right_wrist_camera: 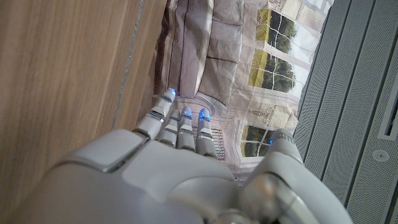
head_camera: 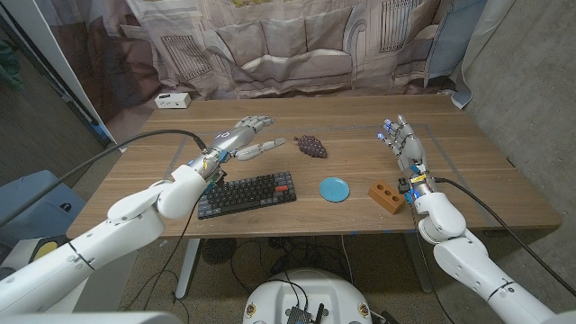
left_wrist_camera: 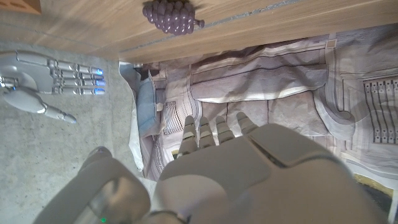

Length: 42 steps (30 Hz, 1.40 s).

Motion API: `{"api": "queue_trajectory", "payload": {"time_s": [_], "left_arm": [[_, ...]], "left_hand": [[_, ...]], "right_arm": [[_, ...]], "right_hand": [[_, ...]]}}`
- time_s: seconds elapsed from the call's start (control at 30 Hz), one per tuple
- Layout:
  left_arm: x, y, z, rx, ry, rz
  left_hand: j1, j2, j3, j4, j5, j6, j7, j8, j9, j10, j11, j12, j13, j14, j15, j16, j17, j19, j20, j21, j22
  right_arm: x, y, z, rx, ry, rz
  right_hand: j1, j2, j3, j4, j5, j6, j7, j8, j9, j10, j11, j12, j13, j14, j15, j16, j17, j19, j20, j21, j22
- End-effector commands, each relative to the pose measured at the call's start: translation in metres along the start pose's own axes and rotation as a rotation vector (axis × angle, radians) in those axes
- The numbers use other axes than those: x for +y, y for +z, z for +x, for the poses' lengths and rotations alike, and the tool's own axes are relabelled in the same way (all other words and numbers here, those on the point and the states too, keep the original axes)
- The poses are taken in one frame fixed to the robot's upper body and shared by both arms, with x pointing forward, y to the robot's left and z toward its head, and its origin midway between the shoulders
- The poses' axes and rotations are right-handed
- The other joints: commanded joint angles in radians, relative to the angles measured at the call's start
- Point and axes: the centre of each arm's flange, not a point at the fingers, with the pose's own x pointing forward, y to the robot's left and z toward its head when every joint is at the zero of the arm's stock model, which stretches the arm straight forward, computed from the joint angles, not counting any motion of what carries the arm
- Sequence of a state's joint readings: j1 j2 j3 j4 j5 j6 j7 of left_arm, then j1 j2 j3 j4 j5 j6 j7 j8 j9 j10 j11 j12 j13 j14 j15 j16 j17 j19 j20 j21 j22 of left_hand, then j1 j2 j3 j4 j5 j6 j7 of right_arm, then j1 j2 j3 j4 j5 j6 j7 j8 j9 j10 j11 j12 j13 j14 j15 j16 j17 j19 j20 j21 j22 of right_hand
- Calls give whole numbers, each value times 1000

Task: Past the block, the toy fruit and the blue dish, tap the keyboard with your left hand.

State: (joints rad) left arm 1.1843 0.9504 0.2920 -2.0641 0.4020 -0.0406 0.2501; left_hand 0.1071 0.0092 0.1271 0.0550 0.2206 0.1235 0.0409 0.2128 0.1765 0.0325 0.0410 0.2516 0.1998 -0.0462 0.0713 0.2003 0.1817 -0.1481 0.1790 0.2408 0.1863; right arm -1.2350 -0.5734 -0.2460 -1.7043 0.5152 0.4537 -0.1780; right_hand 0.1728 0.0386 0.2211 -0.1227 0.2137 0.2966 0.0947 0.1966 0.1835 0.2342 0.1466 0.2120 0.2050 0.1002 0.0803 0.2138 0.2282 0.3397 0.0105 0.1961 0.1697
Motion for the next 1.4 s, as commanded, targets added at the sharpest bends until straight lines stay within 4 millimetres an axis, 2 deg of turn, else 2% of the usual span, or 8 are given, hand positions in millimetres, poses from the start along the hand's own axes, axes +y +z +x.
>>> {"api": "queue_trajectory", "payload": {"time_s": [0.03,0.43,0.57,0.97,1.4], "left_arm": [[5,-7,-3,40,110,-169],[5,-25,-2,84,194,-401],[5,-31,1,90,202,-481],[-5,-45,16,66,139,-685],[-15,-64,16,59,157,-862]], "left_hand": [[12,5,1,-7,-2,3,6,6,3,10,6,6,3,10,-2,8,1,15,2,7,-1],[23,8,2,-15,-3,33,13,6,3,45,21,14,2,48,2,13,0,58,12,14,-2],[28,9,3,-18,-4,38,13,3,2,60,24,17,1,61,3,14,0,63,3,12,-3],[37,11,4,-26,-6,46,19,-3,2,90,42,22,1,94,18,17,-1,101,8,16,-4],[41,13,4,-28,-6,41,20,-9,2,95,45,19,0,105,19,16,0,118,9,17,-4]], "right_arm": [[1,0,8,-5,13,-3],[-1,0,21,-2,41,4],[-2,-1,21,-1,39,6],[-4,-1,17,-3,31,3],[-4,-1,18,-1,36,-8]], "right_hand": [[2,5,2,1,-4,9,-2,0,4,7,-1,2,2,5,-1,1,1,6,0,2,3],[2,4,1,1,-4,10,0,0,4,8,0,2,3,6,-1,1,1,7,-1,2,3],[1,4,1,1,-4,10,-1,0,4,7,1,1,3,6,-1,1,1,7,0,2,3],[1,4,1,1,-4,10,-1,0,4,9,3,2,3,10,-2,2,1,12,-2,3,3],[2,3,2,0,-4,12,-1,1,4,13,1,2,2,13,-6,2,0,16,-6,3,3]]}}
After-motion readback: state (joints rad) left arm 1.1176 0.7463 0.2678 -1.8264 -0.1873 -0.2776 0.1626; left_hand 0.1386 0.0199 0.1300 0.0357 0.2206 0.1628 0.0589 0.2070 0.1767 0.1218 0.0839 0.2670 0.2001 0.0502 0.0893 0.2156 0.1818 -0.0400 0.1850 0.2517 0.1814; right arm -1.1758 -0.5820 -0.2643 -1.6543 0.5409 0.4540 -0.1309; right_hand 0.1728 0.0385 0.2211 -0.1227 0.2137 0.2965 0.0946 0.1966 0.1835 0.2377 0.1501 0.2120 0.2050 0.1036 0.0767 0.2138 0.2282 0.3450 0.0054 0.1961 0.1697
